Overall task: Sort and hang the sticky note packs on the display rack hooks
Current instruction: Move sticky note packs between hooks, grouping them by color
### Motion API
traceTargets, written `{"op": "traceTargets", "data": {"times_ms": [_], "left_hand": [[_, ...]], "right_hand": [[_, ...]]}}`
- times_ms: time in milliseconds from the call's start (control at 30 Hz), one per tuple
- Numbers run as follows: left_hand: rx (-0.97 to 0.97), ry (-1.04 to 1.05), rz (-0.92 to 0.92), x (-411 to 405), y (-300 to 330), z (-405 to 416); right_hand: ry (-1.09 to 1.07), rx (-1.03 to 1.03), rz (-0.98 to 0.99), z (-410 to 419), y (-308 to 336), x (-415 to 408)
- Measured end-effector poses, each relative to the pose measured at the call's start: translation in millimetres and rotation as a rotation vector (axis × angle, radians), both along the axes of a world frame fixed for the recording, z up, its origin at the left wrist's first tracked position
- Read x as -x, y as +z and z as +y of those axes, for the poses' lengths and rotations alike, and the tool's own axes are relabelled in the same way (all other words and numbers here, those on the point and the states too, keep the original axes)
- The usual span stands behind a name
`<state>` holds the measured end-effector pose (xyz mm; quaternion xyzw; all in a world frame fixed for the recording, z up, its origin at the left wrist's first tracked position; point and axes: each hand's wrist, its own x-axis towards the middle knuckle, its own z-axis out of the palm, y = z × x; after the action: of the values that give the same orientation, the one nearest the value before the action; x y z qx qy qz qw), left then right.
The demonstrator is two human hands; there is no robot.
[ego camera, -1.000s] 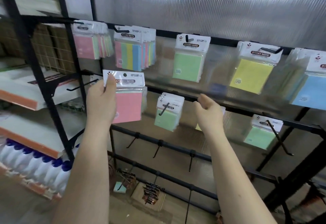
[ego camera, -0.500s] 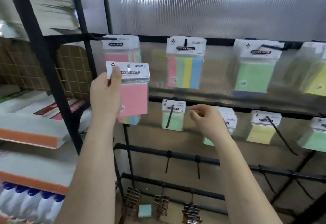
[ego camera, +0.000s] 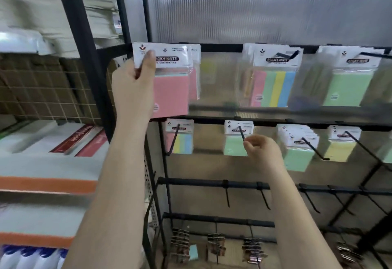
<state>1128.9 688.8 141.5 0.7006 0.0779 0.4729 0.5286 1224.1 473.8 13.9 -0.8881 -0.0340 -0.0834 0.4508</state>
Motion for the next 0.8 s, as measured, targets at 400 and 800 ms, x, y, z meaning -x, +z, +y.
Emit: {"op": "traceTargets", "data": {"times_ms": [400,800], "left_hand": [[0.049,-0.053,-0.039,-25,3,5],[0.108,-0.025,-0.034,-48,0,7]], "right_hand": [[0.025,0.022,-0.004,-2,1,-8],[0.042,0.008,0.035,-4,5,-29]]}}
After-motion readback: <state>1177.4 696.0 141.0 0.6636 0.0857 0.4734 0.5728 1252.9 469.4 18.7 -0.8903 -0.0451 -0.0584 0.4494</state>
